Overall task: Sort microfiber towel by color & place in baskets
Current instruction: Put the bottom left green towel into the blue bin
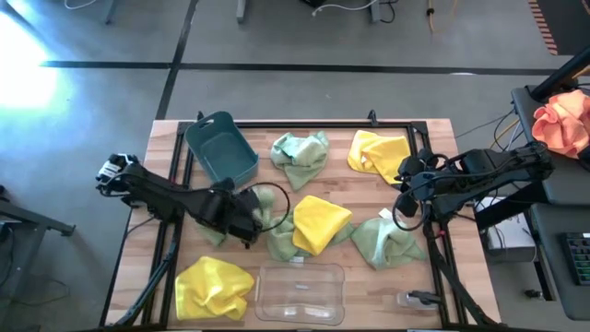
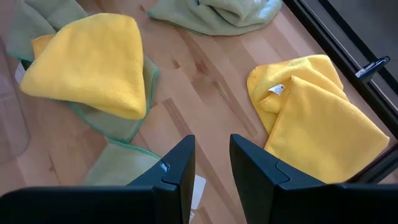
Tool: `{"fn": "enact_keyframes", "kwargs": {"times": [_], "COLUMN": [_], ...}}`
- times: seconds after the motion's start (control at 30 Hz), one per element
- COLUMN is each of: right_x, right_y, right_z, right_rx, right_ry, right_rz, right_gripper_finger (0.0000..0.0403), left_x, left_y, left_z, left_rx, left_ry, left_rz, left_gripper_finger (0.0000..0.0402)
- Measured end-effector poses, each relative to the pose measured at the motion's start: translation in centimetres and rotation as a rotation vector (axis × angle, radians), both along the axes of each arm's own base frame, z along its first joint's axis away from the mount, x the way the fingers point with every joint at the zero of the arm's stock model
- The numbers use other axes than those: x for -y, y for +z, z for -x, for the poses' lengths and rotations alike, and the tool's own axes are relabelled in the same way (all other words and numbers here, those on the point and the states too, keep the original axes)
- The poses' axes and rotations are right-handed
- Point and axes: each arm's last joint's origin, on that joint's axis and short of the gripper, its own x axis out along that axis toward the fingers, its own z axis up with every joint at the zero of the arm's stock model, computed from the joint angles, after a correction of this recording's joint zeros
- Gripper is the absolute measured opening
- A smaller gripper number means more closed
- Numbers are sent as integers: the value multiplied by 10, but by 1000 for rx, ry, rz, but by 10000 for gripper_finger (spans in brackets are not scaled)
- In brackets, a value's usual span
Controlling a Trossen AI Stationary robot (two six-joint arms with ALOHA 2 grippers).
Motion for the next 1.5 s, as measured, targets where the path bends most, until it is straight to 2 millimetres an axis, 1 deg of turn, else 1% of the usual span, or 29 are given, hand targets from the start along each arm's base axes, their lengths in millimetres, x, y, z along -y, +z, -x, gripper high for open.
{"fn": "enact_keyframes", "kwargs": {"times": [0.13,0.3,0.4,0.53,0.67,0.73,0.93,1.2,1.33,1.43,1.5], "right_x": [0,0,0,0,0,0,0,0,0,0,0], "right_y": [0,0,0,0,0,-1,-1,-2,-2,-2,-2], "right_z": [0,0,0,0,0,0,0,-1,-1,-1,-1], "right_rx": [-9,-13,-13,-13,-14,-16,-8,2,5,7,7], "right_ry": [25,34,34,35,36,36,7,-23,-25,-31,-32], "right_rz": [16,22,22,22,23,23,5,-13,-15,-19,-19], "right_gripper_finger": [93,93,93,93,93,93,93,93,93,93,93], "left_x": [-14,-34,-46,-65,-89,-103,-142,-188,-203,-205,-204], "left_y": [31,66,81,93,97,97,96,96,97,95,94], "left_z": [1,2,2,5,7,8,15,33,43,46,46], "left_rx": [30,78,97,83,35,-10,-129,-247,-258,-234,-220], "left_ry": [46,95,123,139,192,216,301,431,499,501,500], "left_rz": [-144,-270,-331,-408,-513,-533,-543,-534,-503,-408,-380], "left_gripper_finger": [35,35,35,35,35,35,35,35,35,36,38]}}
